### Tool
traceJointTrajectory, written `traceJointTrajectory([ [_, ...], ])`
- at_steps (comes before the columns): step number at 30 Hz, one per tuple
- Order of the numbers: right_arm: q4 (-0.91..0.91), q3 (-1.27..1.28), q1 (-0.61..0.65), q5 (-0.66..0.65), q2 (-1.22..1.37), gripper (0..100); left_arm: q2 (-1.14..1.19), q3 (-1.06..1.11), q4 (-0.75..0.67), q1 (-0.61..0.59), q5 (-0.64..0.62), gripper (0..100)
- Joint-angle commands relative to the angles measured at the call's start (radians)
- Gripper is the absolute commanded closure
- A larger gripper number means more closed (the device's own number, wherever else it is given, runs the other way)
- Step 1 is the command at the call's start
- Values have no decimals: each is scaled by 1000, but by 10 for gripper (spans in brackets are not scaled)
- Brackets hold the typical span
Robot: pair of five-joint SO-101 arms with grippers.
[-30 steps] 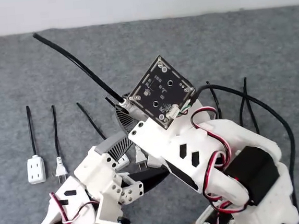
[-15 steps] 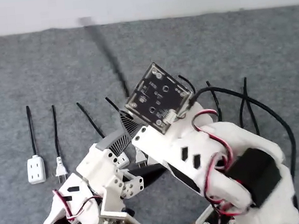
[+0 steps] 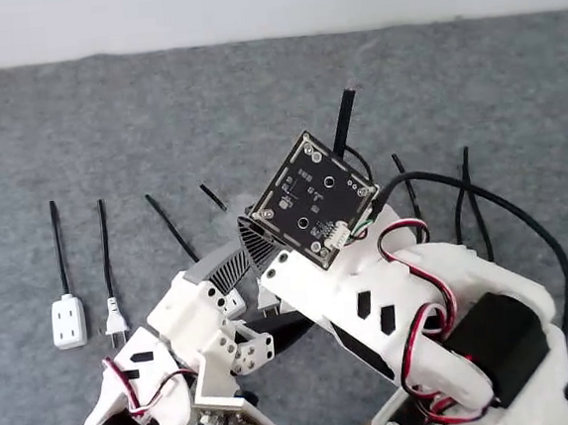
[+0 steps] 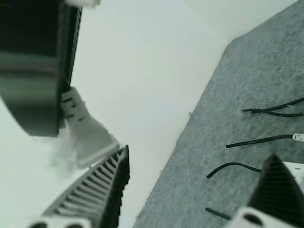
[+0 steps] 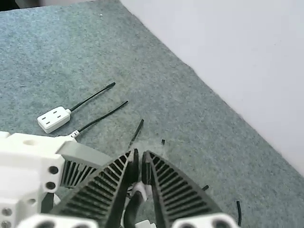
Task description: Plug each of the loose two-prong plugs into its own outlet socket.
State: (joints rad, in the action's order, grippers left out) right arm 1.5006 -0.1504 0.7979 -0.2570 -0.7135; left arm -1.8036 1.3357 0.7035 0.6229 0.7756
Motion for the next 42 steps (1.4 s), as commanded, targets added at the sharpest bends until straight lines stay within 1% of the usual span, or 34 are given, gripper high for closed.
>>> traceJointTrajectory([
  [1,24,-38,-15,-12,-16,990,-17,12,-29,-5,11,588],
  [7,31,-38,-45,-12,-16,990,-17,8,-29,-12,9,588],
  [10,31,-37,-45,-12,-16,990,-17,15,-52,-32,-9,588],
  [15,25,-37,-48,-12,-16,990,-17,16,-51,-37,-11,588],
  [17,27,-37,-84,-12,-16,990,-17,25,-51,-40,-11,588],
  [19,22,-37,-139,-5,-5,987,-17,30,-54,-71,-18,588],
  [21,24,-21,-174,8,10,986,-14,30,-57,-103,-57,588],
  [26,24,48,-196,146,71,940,-14,70,-51,-186,-140,588],
  [28,7,71,-229,169,90,931,-14,90,-37,-212,-169,588],
  [31,-4,84,-242,176,102,932,-14,110,-20,-269,-232,588],
  [32,1,86,-242,198,108,932,-14,113,-15,-292,-258,588],
  [36,-5,120,-243,376,122,932,-14,125,8,-376,-371,588],
  [38,-28,147,-245,443,130,931,-14,128,11,-405,-416,588],
  [42,-117,235,-297,465,137,933,-14,145,14,-451,-470,588],
])
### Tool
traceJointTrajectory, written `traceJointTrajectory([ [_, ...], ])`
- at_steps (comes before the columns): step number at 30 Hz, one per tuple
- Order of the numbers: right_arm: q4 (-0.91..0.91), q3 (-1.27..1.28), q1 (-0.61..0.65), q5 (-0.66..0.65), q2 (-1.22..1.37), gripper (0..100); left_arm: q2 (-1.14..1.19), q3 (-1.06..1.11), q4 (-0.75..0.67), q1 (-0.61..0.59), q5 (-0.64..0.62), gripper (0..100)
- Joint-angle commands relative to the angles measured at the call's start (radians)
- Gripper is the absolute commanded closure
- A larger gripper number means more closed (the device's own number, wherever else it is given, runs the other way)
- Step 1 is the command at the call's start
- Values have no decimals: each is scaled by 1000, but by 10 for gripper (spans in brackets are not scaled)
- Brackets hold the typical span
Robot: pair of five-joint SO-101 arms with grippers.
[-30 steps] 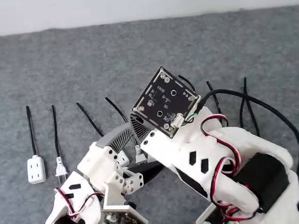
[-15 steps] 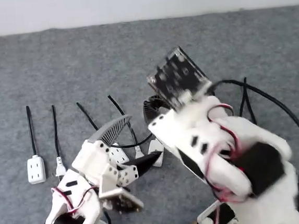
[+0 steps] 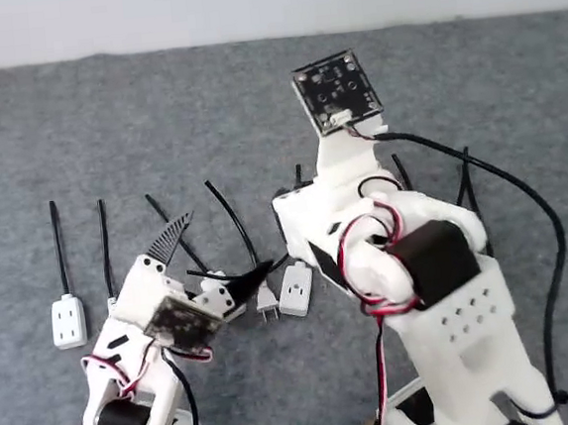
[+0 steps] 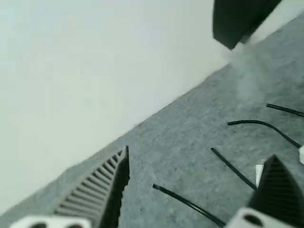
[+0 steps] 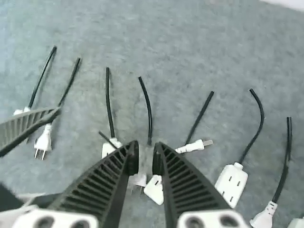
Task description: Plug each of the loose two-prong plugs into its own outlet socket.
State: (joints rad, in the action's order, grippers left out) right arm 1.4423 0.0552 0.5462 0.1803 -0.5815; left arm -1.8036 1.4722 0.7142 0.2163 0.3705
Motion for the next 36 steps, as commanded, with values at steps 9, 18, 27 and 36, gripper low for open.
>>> traceJointTrajectory([
  [9,-125,143,-114,109,-5,930,15,18,0,-103,-100,588],
  [18,-120,144,-111,115,-5,929,497,-189,-89,-146,-157,588],
  [27,-117,152,-108,390,7,861,927,-389,-117,-183,-242,588],
  [36,-515,563,-73,591,-4,830,974,-395,-118,-206,-276,588],
])
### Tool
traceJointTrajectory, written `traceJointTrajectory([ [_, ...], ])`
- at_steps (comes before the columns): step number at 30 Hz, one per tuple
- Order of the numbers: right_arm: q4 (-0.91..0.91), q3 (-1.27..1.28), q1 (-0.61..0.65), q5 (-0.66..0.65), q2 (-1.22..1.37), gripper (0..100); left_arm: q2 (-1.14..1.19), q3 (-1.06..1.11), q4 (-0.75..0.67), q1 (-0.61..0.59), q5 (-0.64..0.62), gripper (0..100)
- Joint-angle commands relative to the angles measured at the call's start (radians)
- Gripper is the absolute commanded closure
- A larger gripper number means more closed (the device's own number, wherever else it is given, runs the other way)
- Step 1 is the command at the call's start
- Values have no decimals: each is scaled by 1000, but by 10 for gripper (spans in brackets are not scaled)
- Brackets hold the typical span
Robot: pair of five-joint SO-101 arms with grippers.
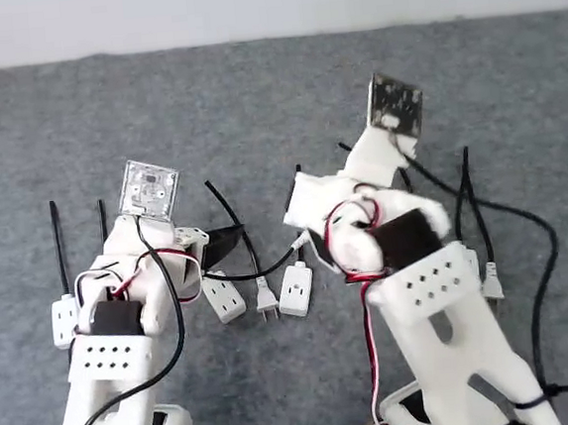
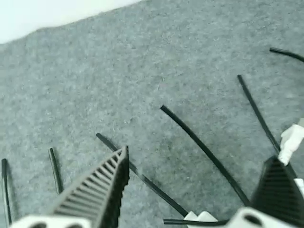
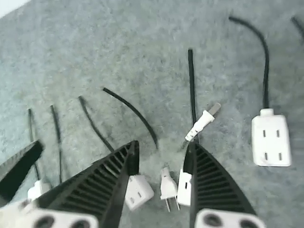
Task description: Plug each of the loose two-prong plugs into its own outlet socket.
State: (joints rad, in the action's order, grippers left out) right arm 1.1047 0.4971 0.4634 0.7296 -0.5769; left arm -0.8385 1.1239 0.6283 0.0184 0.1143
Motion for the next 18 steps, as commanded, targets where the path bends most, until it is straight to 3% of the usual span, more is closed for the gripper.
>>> traceJointTrajectory([
  [1,-234,163,13,51,-10,829,11,-47,-37,-8,-20,588],
  [11,-357,196,90,238,2,829,12,-4,-110,-31,-15,588],
  [18,-364,196,50,276,4,831,12,-4,-110,-35,-20,588],
])
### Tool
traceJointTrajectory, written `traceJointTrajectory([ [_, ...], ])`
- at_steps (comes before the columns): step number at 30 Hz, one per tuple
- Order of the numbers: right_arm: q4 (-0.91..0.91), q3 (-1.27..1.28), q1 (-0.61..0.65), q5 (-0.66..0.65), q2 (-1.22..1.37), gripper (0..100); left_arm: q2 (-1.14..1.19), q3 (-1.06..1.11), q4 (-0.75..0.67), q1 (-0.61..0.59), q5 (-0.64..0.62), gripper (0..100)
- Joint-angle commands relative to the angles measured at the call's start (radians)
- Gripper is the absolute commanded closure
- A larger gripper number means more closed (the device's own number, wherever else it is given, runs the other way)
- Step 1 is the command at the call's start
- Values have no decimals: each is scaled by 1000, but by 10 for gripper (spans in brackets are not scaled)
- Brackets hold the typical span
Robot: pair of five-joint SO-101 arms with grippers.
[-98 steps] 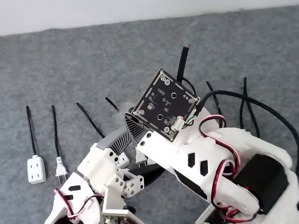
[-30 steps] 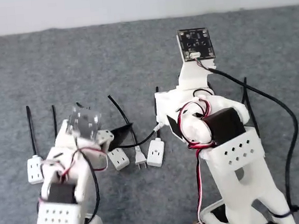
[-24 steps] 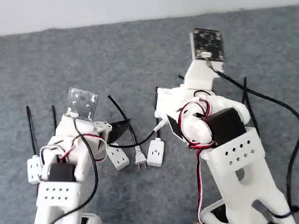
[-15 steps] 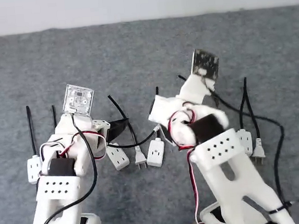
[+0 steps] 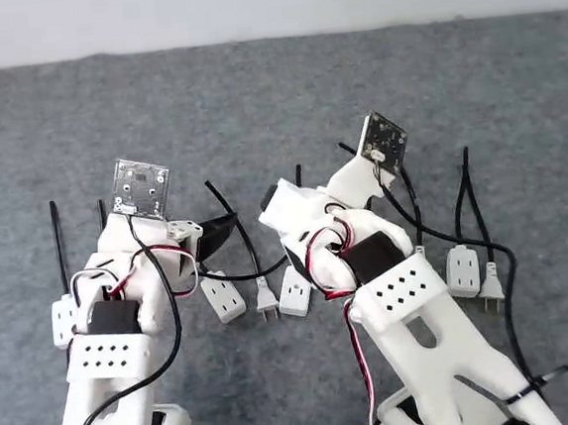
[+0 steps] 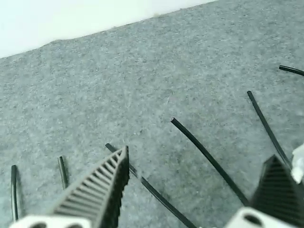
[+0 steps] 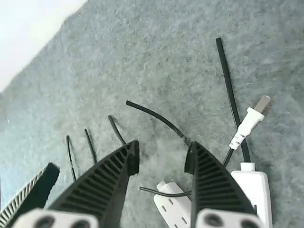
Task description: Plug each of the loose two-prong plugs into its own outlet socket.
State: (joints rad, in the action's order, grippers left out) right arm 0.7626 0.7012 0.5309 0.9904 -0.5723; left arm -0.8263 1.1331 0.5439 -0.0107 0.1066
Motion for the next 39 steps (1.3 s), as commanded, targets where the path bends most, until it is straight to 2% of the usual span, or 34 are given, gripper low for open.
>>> traceJointTrajectory([
  [1,-22,-8,-18,15,4,831,0,-13,-26,-6,-12,588],
  [7,21,-14,-27,15,139,830,2,-13,-28,-9,-12,588],
  [17,127,-189,-48,58,351,830,48,-18,-55,-12,-14,588],
  [24,117,-206,-50,86,430,830,163,-71,-55,-25,-12,588],
  [39,25,-216,-116,83,547,831,172,-71,-78,-34,-8,588],
])
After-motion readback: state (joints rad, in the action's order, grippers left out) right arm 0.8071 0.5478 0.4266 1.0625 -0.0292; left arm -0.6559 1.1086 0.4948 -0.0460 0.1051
